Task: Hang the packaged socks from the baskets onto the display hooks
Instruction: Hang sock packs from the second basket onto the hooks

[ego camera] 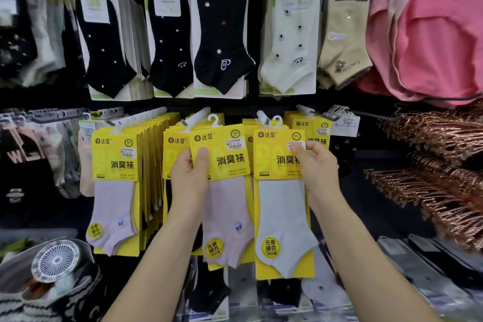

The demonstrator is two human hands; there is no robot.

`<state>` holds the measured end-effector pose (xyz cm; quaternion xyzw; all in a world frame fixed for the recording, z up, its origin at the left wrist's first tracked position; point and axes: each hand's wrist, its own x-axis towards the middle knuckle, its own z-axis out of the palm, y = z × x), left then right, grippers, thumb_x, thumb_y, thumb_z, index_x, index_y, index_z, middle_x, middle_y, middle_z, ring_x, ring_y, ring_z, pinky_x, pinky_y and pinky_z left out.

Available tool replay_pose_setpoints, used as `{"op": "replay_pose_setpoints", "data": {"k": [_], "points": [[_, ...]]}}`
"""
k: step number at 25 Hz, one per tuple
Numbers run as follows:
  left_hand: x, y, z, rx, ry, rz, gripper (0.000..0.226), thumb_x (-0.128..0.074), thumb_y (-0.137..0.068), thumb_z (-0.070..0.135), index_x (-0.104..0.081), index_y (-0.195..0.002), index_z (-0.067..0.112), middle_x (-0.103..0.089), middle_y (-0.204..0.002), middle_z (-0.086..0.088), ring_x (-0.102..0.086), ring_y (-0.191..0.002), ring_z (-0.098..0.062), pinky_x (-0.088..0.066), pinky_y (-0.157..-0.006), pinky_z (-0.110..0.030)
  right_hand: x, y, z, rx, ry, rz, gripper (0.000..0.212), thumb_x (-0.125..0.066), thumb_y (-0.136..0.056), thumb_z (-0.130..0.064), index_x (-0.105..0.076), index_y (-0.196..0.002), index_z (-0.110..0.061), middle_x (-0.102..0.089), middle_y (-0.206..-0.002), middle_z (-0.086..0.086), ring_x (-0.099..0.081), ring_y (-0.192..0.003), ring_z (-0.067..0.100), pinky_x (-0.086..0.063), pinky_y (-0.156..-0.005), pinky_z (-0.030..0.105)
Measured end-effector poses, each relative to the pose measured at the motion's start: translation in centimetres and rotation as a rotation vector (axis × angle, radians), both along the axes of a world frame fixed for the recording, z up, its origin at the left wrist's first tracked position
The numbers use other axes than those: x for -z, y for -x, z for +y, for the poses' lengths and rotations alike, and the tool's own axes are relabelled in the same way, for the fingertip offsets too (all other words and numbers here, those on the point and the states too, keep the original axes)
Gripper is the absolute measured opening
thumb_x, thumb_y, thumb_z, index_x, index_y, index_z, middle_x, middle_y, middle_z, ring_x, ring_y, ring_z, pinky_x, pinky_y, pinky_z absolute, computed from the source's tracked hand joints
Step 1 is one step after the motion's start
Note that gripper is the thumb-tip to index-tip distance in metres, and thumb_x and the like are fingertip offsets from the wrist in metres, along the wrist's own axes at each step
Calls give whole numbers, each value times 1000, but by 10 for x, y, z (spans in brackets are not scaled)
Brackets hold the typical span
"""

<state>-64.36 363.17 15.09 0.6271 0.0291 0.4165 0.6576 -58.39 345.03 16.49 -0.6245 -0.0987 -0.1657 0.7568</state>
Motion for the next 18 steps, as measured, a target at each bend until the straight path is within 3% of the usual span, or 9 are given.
{"op": "replay_pose_setpoints", "data": {"k": [3,6,9,11,13,15,18], "points": [[-3,1,7,-21,-10,-6,15,-48,-97,23,-61,-90,18,-67,-81,10,-64,-68,1,-52,-60,-16,0,0,3,-10,-3,22,11,-65,-86,-28,-64,-86,-17,-68,-93,11,-64,-94,32,-51,-88,47],[-4,2,14,-44,-30,1,16,-49,-96,24,-60,-87,19,-68,-83,8,-63,-74,-5,-51,-66,-24,0,0,11,-19,9,12,11,-66,-86,-27,-63,-82,-18,-65,-80,6,-60,-77,26,-50,-75,40],[-5,5,20,-74,-70,10,17,-49,-96,26,-61,-86,21,-68,-80,10,-63,-71,-2,-50,-59,-15,4,-2,15,22,78,-45,12,-64,-87,-26,-61,-78,-19,-62,-71,9,-55,-68,28,-43,-67,35],[-6,8,24,-76,-81,14,16,-49,-96,26,-62,-86,25,-69,-81,11,-65,-69,4,-49,-55,-10,8,-4,14,68,149,-97,14,-62,-88,-28,-61,-80,-16,-65,-76,23,-56,-70,45,-45,-63,41],[-7,10,26,-69,-92,16,16,-49,-96,26,-62,-86,26,-69,-82,10,-65,-69,3,-51,-57,-11,11,-4,14,83,192,-115,15,-61,-88,-30,-60,-82,-16,-67,-81,25,-60,-80,48,-52,-68,53],[-7,10,21,-50,-113,23,16,-50,-96,25,-61,-85,24,-68,-81,9,-63,-68,2,-50,-59,-14,12,-5,14,96,218,-82,16,-62,-87,-33,-58,-78,-22,-68,-74,13,-62,-74,41,-52,-70,54],[-6,11,7,-6,-160,20,17,-50,-96,22,-61,-82,22,-65,-76,11,-58,-63,3,-46,-59,-13,14,-7,14,162,279,-55,19,-66,-84,-37,-55,-87,-21,-64,-77,-4,-58,-70,15,-49,-62,34]]}}
